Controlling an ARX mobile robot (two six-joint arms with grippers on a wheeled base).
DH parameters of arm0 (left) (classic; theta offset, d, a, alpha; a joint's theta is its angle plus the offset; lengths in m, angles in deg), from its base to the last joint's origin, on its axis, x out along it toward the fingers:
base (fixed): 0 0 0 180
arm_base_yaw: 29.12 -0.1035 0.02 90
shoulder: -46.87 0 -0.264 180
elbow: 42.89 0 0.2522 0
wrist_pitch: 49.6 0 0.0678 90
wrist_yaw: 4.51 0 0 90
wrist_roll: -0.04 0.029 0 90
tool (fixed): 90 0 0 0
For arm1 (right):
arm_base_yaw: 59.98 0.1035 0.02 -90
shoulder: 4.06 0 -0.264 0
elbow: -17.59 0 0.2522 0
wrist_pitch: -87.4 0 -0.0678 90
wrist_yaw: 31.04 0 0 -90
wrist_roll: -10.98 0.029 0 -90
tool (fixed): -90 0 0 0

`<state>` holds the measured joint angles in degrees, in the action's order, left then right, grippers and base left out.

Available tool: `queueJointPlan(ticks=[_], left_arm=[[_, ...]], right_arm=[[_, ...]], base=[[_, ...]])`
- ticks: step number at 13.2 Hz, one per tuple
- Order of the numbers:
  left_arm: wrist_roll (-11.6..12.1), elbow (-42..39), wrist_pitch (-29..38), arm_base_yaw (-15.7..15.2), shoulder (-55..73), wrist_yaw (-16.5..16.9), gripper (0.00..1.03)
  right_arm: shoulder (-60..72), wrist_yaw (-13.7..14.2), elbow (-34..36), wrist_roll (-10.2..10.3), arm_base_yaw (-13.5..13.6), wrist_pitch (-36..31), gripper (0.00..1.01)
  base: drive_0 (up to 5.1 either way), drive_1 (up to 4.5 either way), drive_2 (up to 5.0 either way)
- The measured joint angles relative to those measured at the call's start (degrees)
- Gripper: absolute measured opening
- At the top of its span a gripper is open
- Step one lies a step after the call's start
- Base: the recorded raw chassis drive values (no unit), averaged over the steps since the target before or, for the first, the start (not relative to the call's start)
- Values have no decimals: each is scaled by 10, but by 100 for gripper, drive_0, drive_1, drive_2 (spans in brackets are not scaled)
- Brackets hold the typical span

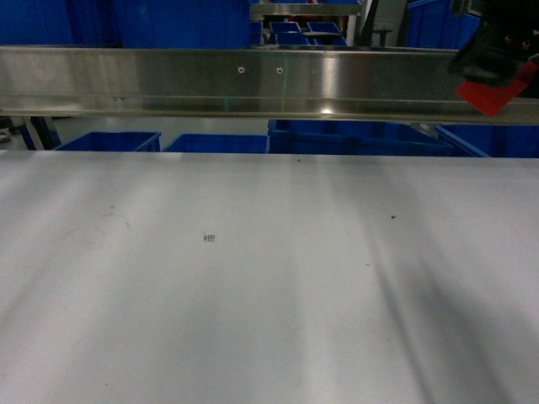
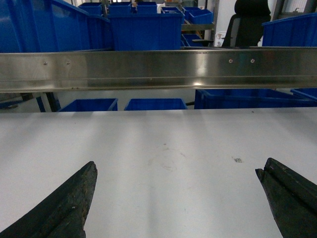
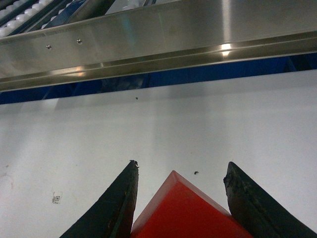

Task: Place magnetic block on left shelf second layer

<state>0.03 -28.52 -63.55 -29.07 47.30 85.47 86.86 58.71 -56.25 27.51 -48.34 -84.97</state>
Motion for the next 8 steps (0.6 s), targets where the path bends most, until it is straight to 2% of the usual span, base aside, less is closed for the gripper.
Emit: queueJointPlan(ticks=[1,3,6,8], left_arm=[[0,0,0,0,0,0,98],[0,0,0,0,0,0,98],[0,0,0,0,0,0,98],[0,0,0,0,0,0,98]], right_arm=[[-1,0,0,0,0,-2,46],[-77,-4,45,4,-6,10,46],[-236,-10,84,25,-22,43,46],[-224,-7,122,30,-20,42,46]], base=[[0,0,0],[0,0,0],[0,0,0],[0,0,0]])
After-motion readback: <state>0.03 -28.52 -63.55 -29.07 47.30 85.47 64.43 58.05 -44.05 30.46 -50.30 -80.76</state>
